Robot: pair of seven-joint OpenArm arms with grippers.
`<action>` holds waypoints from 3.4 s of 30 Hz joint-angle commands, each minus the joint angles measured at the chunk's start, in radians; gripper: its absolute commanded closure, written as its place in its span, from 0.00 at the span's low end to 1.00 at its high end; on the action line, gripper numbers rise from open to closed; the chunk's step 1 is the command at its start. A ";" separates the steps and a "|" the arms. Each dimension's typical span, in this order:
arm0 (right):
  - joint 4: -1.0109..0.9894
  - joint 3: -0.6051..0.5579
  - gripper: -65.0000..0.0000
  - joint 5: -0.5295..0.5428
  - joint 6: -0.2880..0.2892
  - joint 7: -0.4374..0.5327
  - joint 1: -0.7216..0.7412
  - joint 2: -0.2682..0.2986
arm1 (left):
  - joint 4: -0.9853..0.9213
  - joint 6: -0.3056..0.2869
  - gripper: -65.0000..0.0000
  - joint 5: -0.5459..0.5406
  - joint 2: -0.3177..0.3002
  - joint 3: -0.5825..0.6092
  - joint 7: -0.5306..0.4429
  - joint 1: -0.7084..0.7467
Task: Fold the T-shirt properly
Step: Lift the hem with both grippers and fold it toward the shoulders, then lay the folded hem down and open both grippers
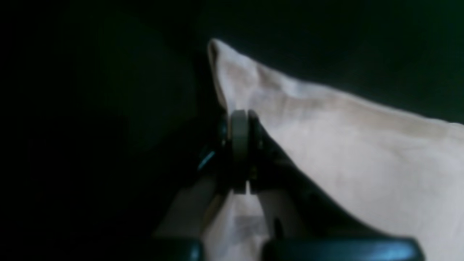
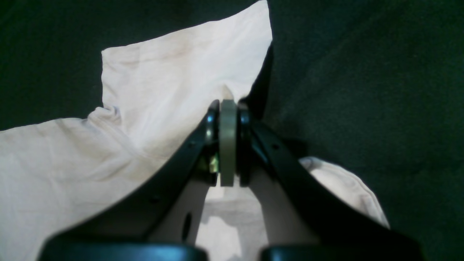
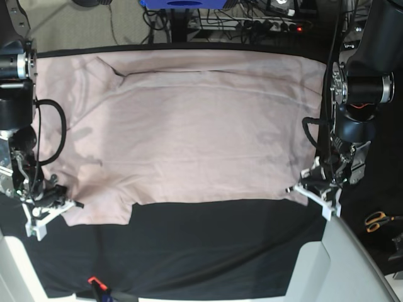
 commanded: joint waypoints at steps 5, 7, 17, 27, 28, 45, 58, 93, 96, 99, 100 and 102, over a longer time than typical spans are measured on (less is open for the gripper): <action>0.095 0.005 1.00 0.008 0.003 0.063 -0.012 0.015 | 0.085 -0.006 1.00 -0.013 -0.011 0.126 -0.016 -0.035; 0.161 0.005 1.00 0.008 0.003 0.083 -0.040 0.015 | 0.125 -0.006 1.00 -0.013 -0.011 0.122 -0.014 -0.017; 0.303 0.007 1.00 0.008 0.001 0.080 -0.091 0.016 | 0.360 0.008 1.00 -0.020 -0.074 0.099 0.033 0.130; 0.522 0.082 1.00 0.012 -0.112 -0.091 -0.204 0.044 | 0.573 0.065 1.00 -0.020 -0.121 0.099 0.035 0.293; 0.543 0.127 1.00 0.012 -0.111 -0.125 -0.218 0.041 | 0.587 0.065 1.00 -0.020 -0.121 0.099 0.035 0.305; 0.781 0.312 1.00 0.014 -0.112 -0.372 -0.479 -0.013 | 1.038 0.092 1.00 -0.013 -0.138 -0.035 0.196 0.598; 0.844 0.436 1.00 0.012 -0.106 -0.424 -0.649 -0.091 | 1.098 0.091 1.00 -0.009 -0.147 -0.056 0.197 0.727; 0.766 0.435 1.00 -0.011 -0.125 -0.378 -0.730 -0.119 | 1.007 0.088 1.00 0.178 -0.097 -0.006 0.191 0.763; 0.766 0.435 1.00 -0.088 -0.151 -0.376 -0.730 -0.125 | 1.007 0.088 1.00 0.178 -0.097 -0.006 0.191 0.763; 0.766 0.436 1.00 -0.100 -0.149 -0.375 -0.730 -0.125 | 1.007 0.088 1.00 0.178 -0.097 -0.006 0.191 0.763; 0.766 0.436 1.00 -0.101 -0.149 -0.373 -0.730 -0.125 | 1.006 0.088 1.00 0.178 -0.098 -0.006 0.191 0.763; 0.766 0.436 1.00 -0.103 -0.149 -0.372 -0.730 -0.125 | 1.006 0.088 1.00 0.178 -0.100 -0.006 0.191 0.763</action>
